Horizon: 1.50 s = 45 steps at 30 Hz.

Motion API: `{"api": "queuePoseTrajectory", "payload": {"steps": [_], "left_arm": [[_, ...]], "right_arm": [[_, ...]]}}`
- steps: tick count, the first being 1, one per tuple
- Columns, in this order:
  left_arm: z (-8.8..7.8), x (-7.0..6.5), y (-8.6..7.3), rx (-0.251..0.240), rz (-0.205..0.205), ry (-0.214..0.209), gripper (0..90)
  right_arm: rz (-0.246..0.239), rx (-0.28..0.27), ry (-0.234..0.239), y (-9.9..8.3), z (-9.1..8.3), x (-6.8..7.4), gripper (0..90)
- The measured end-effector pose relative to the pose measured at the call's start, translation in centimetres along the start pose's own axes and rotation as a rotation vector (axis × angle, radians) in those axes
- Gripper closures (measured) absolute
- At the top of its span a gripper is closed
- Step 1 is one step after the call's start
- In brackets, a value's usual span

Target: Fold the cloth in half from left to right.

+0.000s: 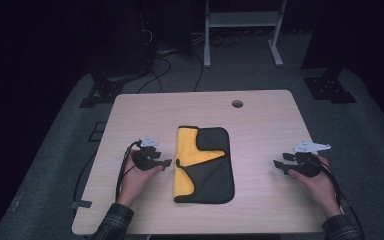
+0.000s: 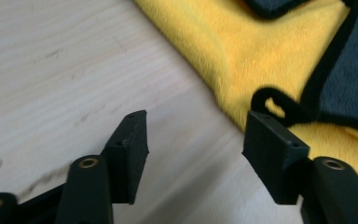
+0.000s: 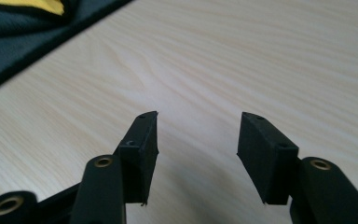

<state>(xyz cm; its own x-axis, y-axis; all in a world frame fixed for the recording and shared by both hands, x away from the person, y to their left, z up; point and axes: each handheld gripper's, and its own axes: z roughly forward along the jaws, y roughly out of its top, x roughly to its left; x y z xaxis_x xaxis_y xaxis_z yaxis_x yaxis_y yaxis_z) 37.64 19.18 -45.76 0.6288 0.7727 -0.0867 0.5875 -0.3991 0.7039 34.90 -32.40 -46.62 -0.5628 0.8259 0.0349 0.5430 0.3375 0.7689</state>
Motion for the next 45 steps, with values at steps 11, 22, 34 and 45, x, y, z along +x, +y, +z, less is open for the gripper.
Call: {"api": "queuePoseTrajectory", "payload": {"steps": [11,22,34,45], "left_arm": [[-1.5,0.2,-2.9,0.03,0.014,0.021,25.7],[-1.2,-0.4,-4.6,-0.022,0.121,0.024,10.0],[-1.0,-0.4,-4.7,-0.011,0.144,0.001,1.6],[-0.9,-0.5,-4.7,-0.005,0.144,0.001,0.0]], "right_arm": [[-0.042,-0.034,0.071,3.2,1.7,1.9,50.3],[-0.082,-0.049,0.13,6.3,3.8,3.8,51.1],[-0.131,-0.051,0.169,9.1,5.9,5.7,54.2],[-0.177,-0.058,0.244,12.0,8.9,8.0,59.8]]}}
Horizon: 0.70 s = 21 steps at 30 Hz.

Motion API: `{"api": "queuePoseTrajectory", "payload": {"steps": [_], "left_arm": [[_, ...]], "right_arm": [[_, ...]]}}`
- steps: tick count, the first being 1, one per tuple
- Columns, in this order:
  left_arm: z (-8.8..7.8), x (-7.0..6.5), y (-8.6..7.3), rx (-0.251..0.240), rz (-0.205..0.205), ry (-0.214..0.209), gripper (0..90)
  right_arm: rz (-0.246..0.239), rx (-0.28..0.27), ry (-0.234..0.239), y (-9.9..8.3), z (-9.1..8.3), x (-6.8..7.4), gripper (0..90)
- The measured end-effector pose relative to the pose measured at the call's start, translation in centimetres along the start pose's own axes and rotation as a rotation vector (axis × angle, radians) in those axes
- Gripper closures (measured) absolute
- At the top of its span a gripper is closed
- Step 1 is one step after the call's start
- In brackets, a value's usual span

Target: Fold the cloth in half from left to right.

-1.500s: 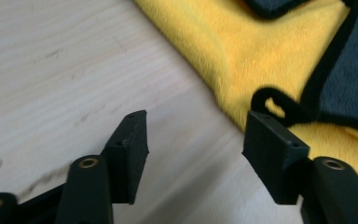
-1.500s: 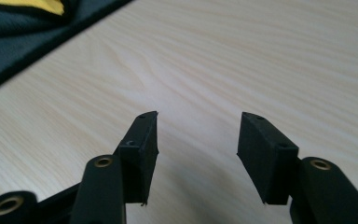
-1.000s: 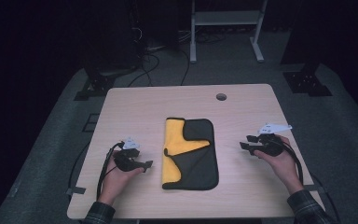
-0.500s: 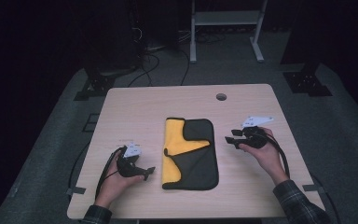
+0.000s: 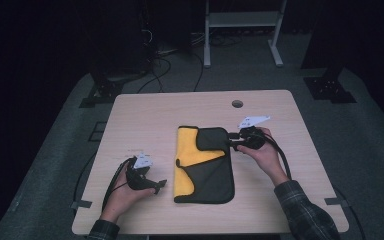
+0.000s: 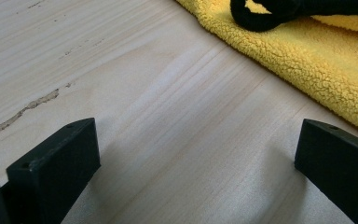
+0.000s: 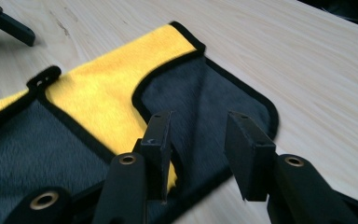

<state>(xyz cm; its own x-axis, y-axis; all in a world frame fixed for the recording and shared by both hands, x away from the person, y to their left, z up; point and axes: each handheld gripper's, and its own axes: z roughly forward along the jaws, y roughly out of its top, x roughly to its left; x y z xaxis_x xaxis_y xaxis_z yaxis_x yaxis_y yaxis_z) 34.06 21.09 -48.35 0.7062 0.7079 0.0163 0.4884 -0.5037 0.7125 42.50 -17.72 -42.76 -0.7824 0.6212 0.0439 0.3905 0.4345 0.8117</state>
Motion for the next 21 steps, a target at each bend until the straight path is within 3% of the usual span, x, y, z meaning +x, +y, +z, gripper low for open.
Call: {"api": "queuePoseTrajectory", "payload": {"steps": [12,21], "left_arm": [[0.0,0.0,0.0,0.0,-0.001,-0.001,0.0],[0.0,0.0,0.0,0.0,-0.003,0.001,0.0]], "right_arm": [[-0.03,0.025,0.081,1.8,4.2,1.6,63.5],[-0.046,0.052,0.108,2.4,7.1,2.7,64.9]]}}
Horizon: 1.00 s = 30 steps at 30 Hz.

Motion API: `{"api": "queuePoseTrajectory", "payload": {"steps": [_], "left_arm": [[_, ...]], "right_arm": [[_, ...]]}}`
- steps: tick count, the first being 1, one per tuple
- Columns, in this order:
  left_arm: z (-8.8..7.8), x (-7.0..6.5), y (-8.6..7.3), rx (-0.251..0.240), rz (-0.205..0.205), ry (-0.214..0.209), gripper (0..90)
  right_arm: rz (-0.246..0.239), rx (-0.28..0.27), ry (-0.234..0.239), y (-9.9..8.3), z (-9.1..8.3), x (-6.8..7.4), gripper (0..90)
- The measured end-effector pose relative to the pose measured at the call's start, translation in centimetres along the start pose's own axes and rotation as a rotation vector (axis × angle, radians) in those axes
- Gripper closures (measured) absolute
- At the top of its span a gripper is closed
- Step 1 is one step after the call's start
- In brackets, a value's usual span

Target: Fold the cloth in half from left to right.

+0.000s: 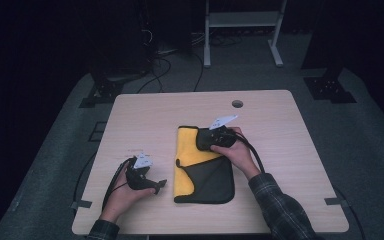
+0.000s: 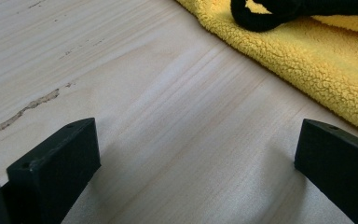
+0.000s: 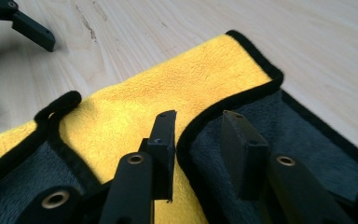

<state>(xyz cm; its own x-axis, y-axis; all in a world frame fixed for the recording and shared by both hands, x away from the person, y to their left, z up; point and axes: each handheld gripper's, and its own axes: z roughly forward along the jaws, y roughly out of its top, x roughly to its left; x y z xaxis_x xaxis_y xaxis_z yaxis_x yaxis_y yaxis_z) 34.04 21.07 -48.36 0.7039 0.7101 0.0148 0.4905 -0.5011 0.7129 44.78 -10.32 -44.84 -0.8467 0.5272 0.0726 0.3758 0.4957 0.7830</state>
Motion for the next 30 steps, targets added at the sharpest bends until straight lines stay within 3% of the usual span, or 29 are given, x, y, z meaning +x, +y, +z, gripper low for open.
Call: {"api": "queuePoseTrajectory", "payload": {"steps": [7,13,19,25,30], "left_arm": [[0.0,0.0,0.0,0.0,-0.001,0.001,0.0],[0.0,0.0,0.0,0.001,-0.001,0.001,0.0],[0.0,0.0,0.0,0.0,-0.002,0.002,0.0],[0.0,0.0,0.0,0.0,-0.001,0.002,0.0],[0.0,0.0,0.0,-0.003,-0.002,0.002,0.0]], "right_arm": [[0.002,0.038,-0.001,-0.5,2.1,0.1,65.2],[-0.03,0.058,-0.019,-0.9,3.1,0.3,67.9],[-0.042,0.054,-0.044,-0.7,2.9,0.6,81.5],[-0.011,0.011,-0.071,-0.1,1.8,-0.2,84.1],[0.024,-0.011,-0.109,0.5,0.4,-1.8,85.3]]}}
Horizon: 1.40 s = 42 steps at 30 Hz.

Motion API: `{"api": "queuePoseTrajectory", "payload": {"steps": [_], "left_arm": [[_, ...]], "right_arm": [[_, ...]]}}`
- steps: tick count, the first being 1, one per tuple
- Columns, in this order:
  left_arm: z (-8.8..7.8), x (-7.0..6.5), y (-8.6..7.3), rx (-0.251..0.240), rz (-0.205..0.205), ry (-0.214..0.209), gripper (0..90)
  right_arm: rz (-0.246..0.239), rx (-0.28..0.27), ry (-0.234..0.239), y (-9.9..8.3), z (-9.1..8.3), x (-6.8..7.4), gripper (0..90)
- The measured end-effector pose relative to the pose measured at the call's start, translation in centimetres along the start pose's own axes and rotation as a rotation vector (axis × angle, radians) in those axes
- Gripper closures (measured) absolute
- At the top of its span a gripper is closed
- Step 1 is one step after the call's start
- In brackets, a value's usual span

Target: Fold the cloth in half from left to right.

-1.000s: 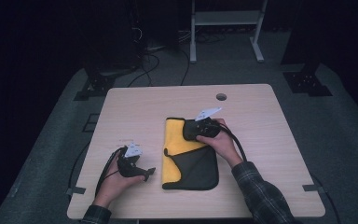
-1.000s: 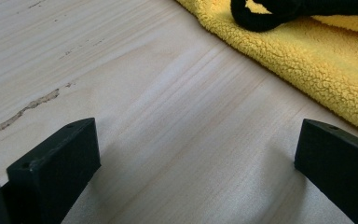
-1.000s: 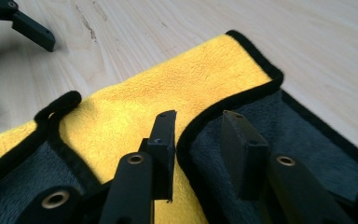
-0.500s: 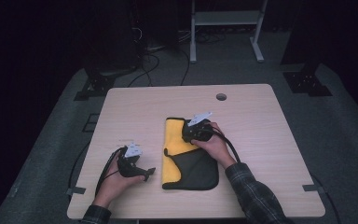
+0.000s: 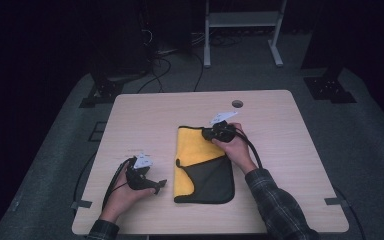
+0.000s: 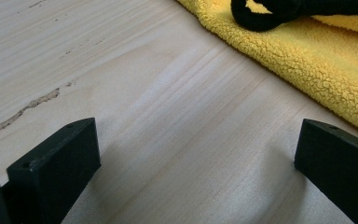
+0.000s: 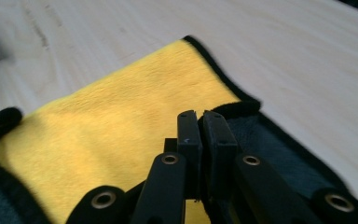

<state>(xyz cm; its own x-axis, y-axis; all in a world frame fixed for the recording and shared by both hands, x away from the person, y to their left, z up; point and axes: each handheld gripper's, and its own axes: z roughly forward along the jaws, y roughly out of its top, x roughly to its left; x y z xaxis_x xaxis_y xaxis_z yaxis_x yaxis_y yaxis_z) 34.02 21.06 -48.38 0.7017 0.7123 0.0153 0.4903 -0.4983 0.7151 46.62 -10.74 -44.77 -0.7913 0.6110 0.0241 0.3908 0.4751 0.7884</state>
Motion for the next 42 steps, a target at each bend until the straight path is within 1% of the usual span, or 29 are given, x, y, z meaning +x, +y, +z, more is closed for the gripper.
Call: {"api": "queuePoseTrajectory", "payload": {"steps": [2,3,5,8,11,14,17,19,21,22,24,26,27,29,30,32,34,37,40,41,42], "left_arm": [[0.0,0.0,0.0,0.0,0.0,0.0,0.0],[0.0,0.0,0.0,0.0,0.0,0.0,0.0],[0.0,0.0,0.0,0.0,0.0,0.0,0.0],[0.0,0.0,0.0,0.0,0.0,0.0,0.0],[0.0,0.0,0.0,0.0,0.0,0.0,0.0],[0.0,0.0,0.0,0.0,0.0,0.0,0.0],[0.0,0.0,0.0,0.001,0.0,0.0,0.0],[0.0,0.0,0.0,0.001,0.0,0.0,0.0],[0.0,0.0,0.0,0.001,0.0,0.0,0.0],[0.0,0.0,0.0,0.001,0.0,0.0,0.0],[0.0,0.0,0.0,0.001,0.0,0.0,0.0],[0.0,0.0,0.0,0.002,0.001,0.0,0.0],[0.0,0.0,0.0,0.002,0.001,0.0,0.0],[0.0,0.0,0.0,0.001,0.0,0.0,0.0],[0.0,0.0,0.0,0.001,0.0,0.0,0.0],[0.0,0.0,0.0,0.001,0.0,0.0,0.0],[0.0,0.0,0.0,0.001,0.0,0.0,0.0],[0.0,0.0,0.0,0.001,0.0,0.0,0.0],[0.0,0.0,0.0,0.001,0.0,0.0,0.0],[-0.1,0.0,0.0,0.003,0.0,-0.001,0.0],[-0.1,0.0,0.0,0.004,0.001,-0.001,0.0]], "right_arm": [[0.02,-0.015,-0.024,0.1,-0.5,-0.8,85.6],[0.028,-0.017,-0.03,0.1,-0.6,-1.1,85.9],[0.049,-0.019,-0.059,0.1,-0.9,-2.0,86.1],[0.078,-0.029,-0.082,0.0,-1.4,-3.2,86.3],[0.103,-0.025,-0.099,-0.2,-1.6,-4.1,86.5],[0.121,-0.003,-0.126,-0.9,-1.2,-5.0,86.4],[0.137,0.024,-0.139,-1.7,-0.6,-5.8,86.6],[0.15,0.038,-0.145,-2.1,-0.3,-6.1,87.8],[0.153,0.053,-0.163,-2.6,0.0,-6.4,89.4],[0.153,0.055,-0.162,-2.7,0.1,-6.5,89.4],[0.171,0.05,-0.16,-3.0,0.3,-6.5,89.3],[0.171,0.045,-0.168,-3.0,0.2,-6.5,86.8],[0.165,0.038,-0.175,-2.9,0.0,-6.4,86.5],[0.175,0.008,-0.171,-2.6,-0.6,-6.4,84.3],[0.173,-0.005,-0.166,-2.4,-0.9,-6.3,83.5],[0.167,-0.012,-0.148,-2.1,-1.5,-5.9,81.1],[0.153,-0.018,-0.131,-1.8,-2.0,-5.4,78.0],[0.149,-0.029,-0.11,-1.6,-2.6,-4.4,73.4],[0.137,-0.024,-0.088,-1.5,-3.1,-3.1,69.3],[0.122,-0.025,-0.082,-1.6,-3.3,-2.5,68.5],[0.118,-0.026,-0.071,-1.6,-3.4,-2.0,67.6]]}}
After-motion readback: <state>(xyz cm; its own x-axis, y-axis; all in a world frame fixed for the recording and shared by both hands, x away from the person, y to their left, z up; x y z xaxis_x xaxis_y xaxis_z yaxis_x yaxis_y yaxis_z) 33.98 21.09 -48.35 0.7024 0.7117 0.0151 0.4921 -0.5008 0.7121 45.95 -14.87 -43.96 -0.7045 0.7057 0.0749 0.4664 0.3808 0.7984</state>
